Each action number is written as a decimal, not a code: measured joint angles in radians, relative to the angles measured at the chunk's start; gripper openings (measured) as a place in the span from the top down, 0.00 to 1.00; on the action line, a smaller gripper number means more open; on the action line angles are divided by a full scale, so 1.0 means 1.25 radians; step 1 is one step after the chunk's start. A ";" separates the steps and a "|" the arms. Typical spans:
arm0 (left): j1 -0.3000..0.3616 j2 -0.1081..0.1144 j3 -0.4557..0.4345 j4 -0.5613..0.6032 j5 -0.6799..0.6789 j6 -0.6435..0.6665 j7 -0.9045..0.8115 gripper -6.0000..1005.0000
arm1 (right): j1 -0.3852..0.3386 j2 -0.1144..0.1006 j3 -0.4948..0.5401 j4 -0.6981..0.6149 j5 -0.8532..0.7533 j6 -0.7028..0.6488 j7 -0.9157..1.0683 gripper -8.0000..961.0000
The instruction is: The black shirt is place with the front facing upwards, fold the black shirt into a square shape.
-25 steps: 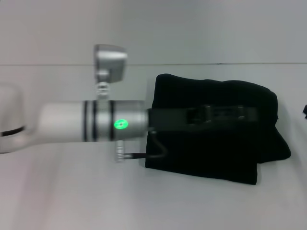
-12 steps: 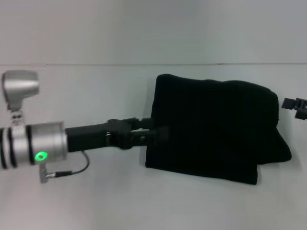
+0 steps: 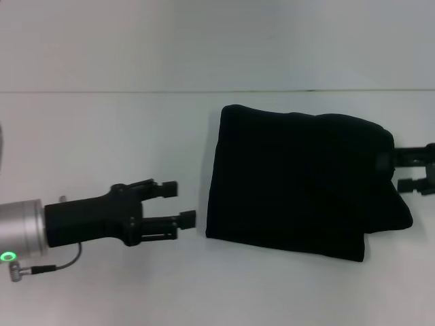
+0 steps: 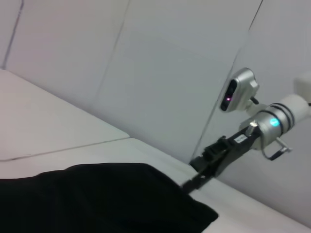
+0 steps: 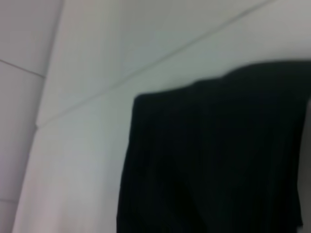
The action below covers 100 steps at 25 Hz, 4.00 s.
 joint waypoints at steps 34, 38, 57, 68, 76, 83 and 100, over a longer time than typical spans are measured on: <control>0.038 -0.001 -0.032 -0.006 -0.002 -0.032 0.043 0.13 | 0.036 0.019 -0.077 -0.002 -0.071 0.005 0.062 0.14; 0.038 -0.001 -0.032 -0.006 -0.002 -0.031 0.043 0.13 | 0.035 0.019 -0.078 0.001 -0.071 0.010 0.062 0.41; 0.036 -0.002 -0.032 -0.006 0.000 -0.034 0.044 0.13 | -0.007 0.024 -0.031 0.002 -0.055 0.000 0.062 0.95; 0.033 -0.005 -0.027 -0.007 0.000 -0.034 0.052 0.13 | -0.098 0.028 0.035 0.055 -0.012 0.033 0.033 0.97; 0.032 -0.008 -0.027 -0.007 -0.003 -0.034 0.052 0.13 | -0.103 0.031 0.037 0.082 -0.011 0.080 0.016 0.97; 0.030 -0.010 -0.030 -0.007 -0.003 -0.034 0.050 0.13 | -0.128 0.027 0.142 0.077 0.011 0.074 -0.045 0.97; 0.010 -0.006 -0.081 -0.038 -0.016 -0.054 -0.121 0.13 | -0.210 0.022 0.302 0.061 0.213 -0.042 -0.479 0.45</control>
